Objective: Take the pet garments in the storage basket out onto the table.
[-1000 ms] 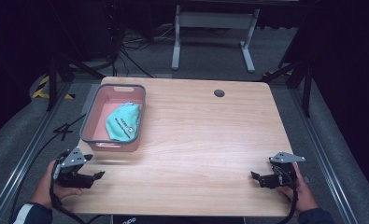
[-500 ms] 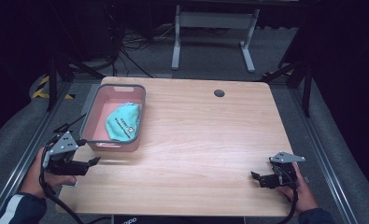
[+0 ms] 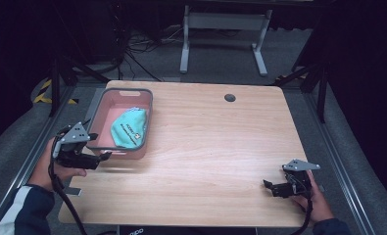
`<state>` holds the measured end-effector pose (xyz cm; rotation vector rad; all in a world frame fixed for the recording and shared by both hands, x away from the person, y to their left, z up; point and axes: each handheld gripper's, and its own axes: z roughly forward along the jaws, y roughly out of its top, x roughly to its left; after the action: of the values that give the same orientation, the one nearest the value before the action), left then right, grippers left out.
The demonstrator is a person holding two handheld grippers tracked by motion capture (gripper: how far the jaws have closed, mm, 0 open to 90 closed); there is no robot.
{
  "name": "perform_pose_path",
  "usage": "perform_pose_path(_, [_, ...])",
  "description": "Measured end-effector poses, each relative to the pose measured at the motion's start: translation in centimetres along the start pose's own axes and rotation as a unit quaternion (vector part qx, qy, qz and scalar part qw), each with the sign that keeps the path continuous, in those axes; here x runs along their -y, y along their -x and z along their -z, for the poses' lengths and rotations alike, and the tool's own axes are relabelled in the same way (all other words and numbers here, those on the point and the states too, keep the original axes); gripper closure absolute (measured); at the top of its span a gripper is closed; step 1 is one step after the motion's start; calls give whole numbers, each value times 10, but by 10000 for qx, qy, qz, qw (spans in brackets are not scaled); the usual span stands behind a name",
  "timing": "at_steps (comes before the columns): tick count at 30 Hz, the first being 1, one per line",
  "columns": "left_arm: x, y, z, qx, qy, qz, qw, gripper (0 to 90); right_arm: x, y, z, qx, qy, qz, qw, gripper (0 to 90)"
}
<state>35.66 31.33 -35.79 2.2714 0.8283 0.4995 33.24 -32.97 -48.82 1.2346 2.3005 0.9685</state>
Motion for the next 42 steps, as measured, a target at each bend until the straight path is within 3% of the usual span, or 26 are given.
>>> perform_pose_path(2, [-4, -4, -3, 84, 1, 12, 10000, 208, 0, 0, 0, 0, 0, -1, 10000, 6])
perform_pose_path(7, [-13, -11, -11, 71, -98, 77, 9999, 197, 0, 0, 0, 4, 0, -3, 10000, 6])
perform_pose_path(10, [-20, -16, -21, 115, -237, 140, 9996, 196, 0, 0, 0, 6, 0, -6, 10000, 6])
perform_pose_path(11, [-23, -18, -24, 85, -312, 79, 9994, 196, 0, 0, 0, 6, 0, -5, 10000, 6])
perform_pose_path(18, [-38, -28, -45, 139, -425, 128, 9989, 190, 0, 0, 0, 7, 0, -4, 10000, 6])
perform_pose_path(24, [-49, -40, -71, 208, -679, 291, 9971, 182, 0, 0, 0, 9, 1, -7, 10000, 6])
perform_pose_path(28, [-57, -46, -84, 253, -883, 277, 9954, 180, 0, 0, 0, 8, -3, -5, 10000, 6])
perform_pose_path(29, [-61, -49, -97, 303, -1005, 368, 9938, 179, 0, 0, 0, 10, -10, 8, 10000, 6])
perform_pose_path(30, [-61, -49, -97, 303, -1005, 368, 9938, 173, 0, 0, 0, 10, -10, 8, 10000, 6])
perform_pose_path(35, [-65, -52, -120, 331, -1452, 451, 9878, 164, 0, 0, 0, 15, -9, 15, 10000, 6])
perform_pose_path(38, [-65, -55, -134, 382, -1734, 564, 9825, 164, 0, 0, 0, 11, -10, 6, 10000, 6])
perform_pose_path(40, [-65, -57, -140, 330, -1871, 652, 9796, 165, 0, 0, 0, 15, -11, 16, 10000, 6])
perform_pose_path(41, [-65, -57, -140, 330, -1871, 652, 9796, 163, 0, 0, 0, 8, -4, -6, 10000, 6])
perform_pose_path(42, [-64, -58, -144, 329, -1960, 716, 9774, 164, 0, 0, 0, 11, -9, 11, 10000, 6])
